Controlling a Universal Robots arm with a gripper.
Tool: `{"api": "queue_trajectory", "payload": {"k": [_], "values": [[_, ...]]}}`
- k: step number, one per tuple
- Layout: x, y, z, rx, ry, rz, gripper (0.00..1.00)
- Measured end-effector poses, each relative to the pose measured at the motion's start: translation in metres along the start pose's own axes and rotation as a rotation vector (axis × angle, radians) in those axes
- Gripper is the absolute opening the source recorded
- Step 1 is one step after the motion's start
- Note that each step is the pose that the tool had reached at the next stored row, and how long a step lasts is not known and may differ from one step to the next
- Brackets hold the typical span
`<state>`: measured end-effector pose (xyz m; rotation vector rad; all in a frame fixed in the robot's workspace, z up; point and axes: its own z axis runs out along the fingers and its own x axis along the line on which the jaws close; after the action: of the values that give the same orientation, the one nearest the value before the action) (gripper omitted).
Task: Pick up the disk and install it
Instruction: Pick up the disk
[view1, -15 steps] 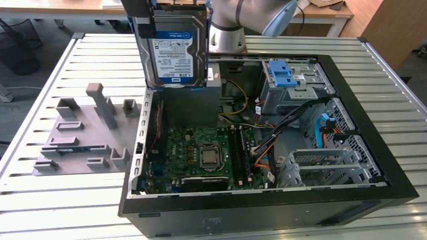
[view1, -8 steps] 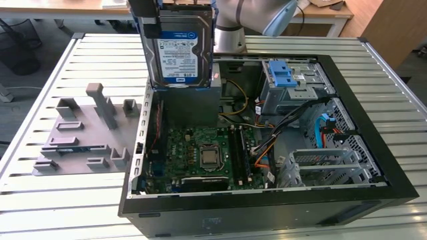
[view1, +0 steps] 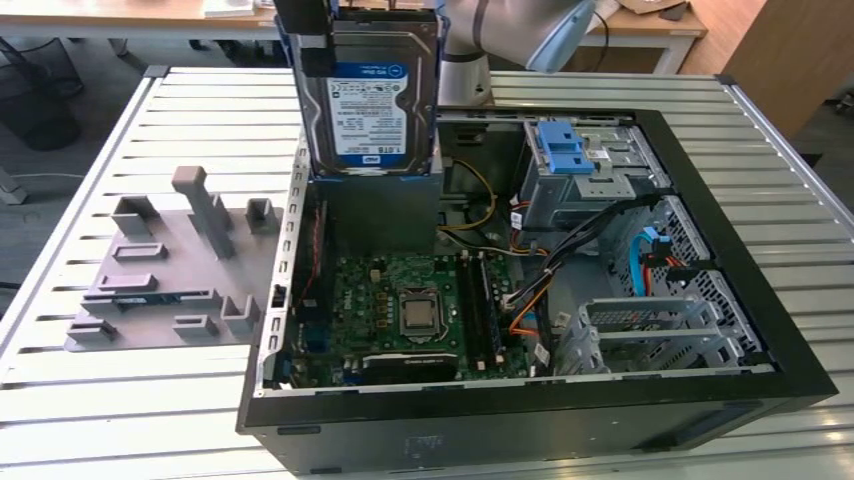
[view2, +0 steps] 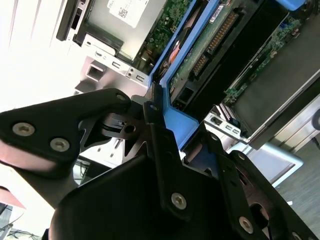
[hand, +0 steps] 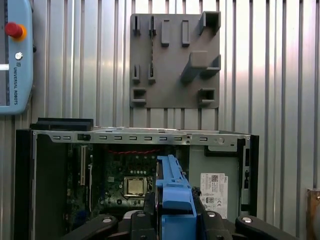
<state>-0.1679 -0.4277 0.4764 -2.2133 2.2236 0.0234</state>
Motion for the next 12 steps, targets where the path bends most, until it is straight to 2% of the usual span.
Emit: {"api": "queue_trajectory", "payload": {"k": [12], "values": [[0.0004, -0.0143, -0.0001, -0.0007, 0.0001, 0.0, 0.36]]}}
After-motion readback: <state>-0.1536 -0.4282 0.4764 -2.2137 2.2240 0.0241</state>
